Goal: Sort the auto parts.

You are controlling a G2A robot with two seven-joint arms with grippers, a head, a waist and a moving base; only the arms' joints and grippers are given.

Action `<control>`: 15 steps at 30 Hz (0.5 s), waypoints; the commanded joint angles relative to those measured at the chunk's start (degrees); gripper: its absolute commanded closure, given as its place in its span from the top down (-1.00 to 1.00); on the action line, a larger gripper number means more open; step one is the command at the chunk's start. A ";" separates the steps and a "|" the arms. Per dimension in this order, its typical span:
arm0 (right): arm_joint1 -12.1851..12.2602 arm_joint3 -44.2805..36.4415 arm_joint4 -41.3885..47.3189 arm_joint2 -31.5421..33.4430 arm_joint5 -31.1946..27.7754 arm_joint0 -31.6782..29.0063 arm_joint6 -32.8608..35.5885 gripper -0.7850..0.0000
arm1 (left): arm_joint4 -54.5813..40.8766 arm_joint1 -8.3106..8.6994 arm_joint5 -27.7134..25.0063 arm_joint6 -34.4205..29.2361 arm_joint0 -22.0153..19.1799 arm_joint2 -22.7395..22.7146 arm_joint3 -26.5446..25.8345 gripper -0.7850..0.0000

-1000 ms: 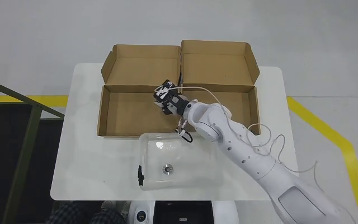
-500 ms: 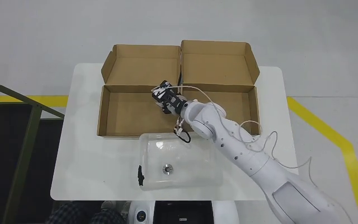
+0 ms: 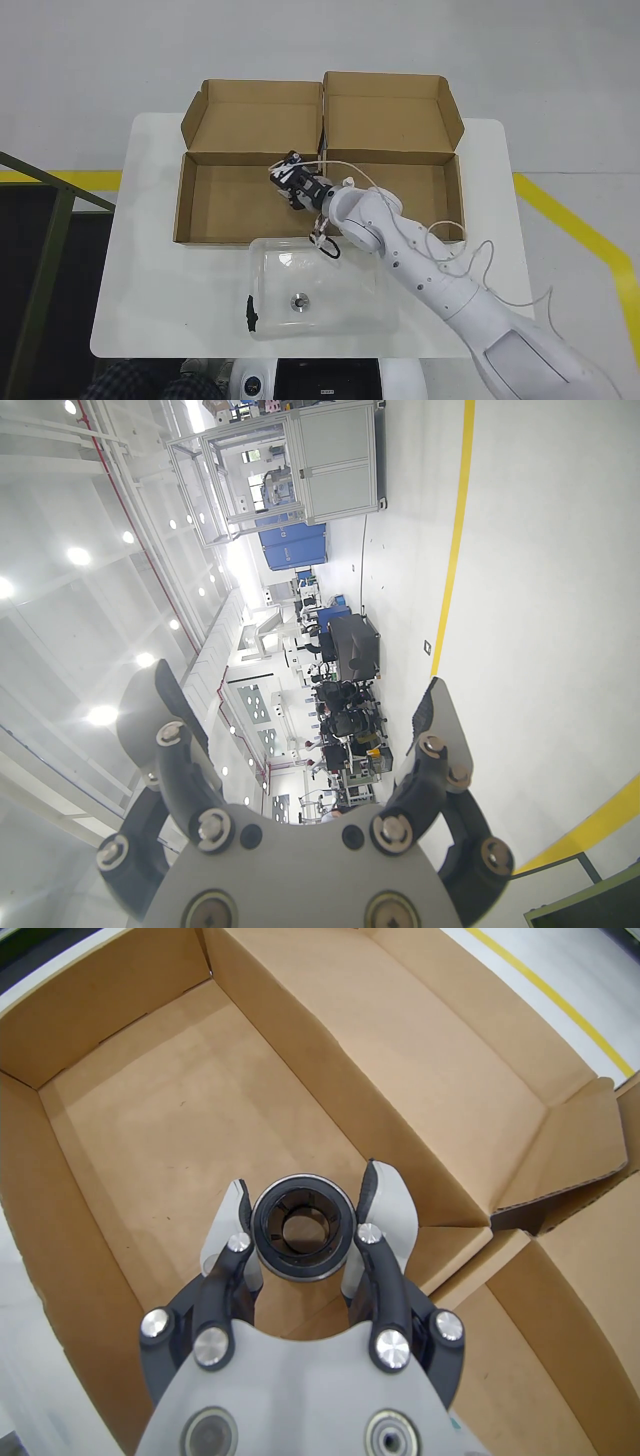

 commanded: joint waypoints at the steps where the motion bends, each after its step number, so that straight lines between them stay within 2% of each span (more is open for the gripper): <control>1: 0.20 -1.75 -0.54 0.82 -0.17 -0.64 -0.09 0.00 | 0.00 0.00 0.00 0.00 0.00 0.00 0.00 1.00; 5: 0.81 -7.11 -2.39 2.55 -0.77 -2.25 0.95 0.27 | 0.00 0.00 0.00 0.00 0.00 0.00 0.00 1.00; 9: 1.42 -12.75 -3.48 4.15 -2.28 -4.21 2.61 0.37 | 0.00 0.00 0.00 0.00 0.00 0.00 0.00 1.00; 15: 2.41 -21.10 -3.93 5.95 -6.54 -8.16 5.15 0.63 | 0.00 0.00 0.00 0.00 0.00 0.00 0.00 1.00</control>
